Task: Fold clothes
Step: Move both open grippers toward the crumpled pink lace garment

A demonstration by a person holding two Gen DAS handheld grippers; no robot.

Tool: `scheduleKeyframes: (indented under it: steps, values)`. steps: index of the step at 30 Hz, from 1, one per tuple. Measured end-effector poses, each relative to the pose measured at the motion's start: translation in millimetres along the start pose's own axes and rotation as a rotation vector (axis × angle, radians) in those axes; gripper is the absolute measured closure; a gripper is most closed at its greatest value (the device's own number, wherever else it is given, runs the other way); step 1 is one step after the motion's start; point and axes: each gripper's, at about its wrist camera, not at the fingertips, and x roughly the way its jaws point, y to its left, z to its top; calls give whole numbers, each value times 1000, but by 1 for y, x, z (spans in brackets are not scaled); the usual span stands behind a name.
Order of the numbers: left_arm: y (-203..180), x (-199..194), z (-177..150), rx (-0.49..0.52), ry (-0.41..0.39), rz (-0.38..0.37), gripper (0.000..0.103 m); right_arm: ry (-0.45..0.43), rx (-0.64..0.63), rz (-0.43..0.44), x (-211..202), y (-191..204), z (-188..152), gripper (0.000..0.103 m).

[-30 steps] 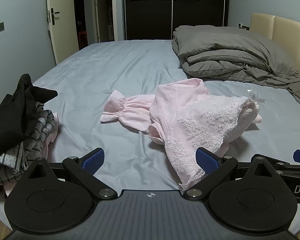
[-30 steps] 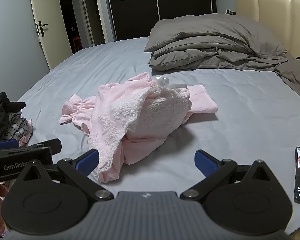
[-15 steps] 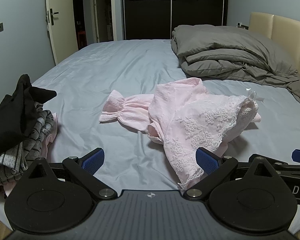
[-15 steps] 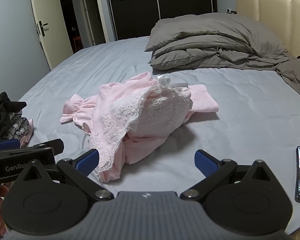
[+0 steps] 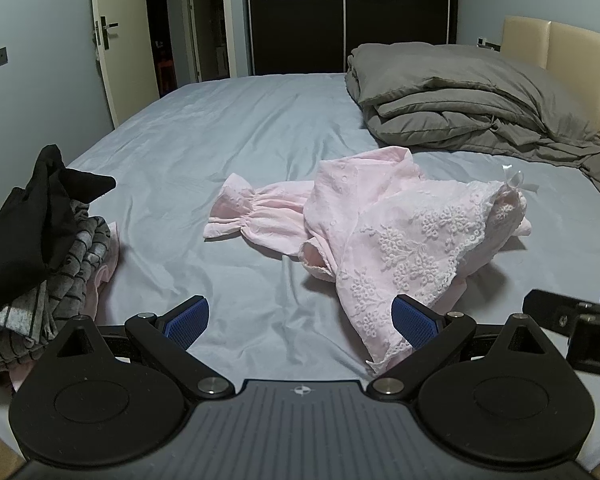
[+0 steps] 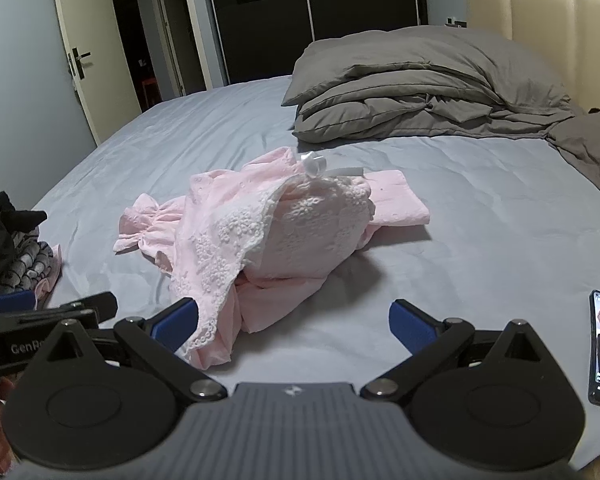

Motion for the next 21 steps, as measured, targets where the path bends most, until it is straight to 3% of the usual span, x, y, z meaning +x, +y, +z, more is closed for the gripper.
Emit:
scheduleKeyframes:
  steps: [21]
  values:
    - [-7,15,0,16,34,-31,3,-23,-21,-59,20,-12,5,1]
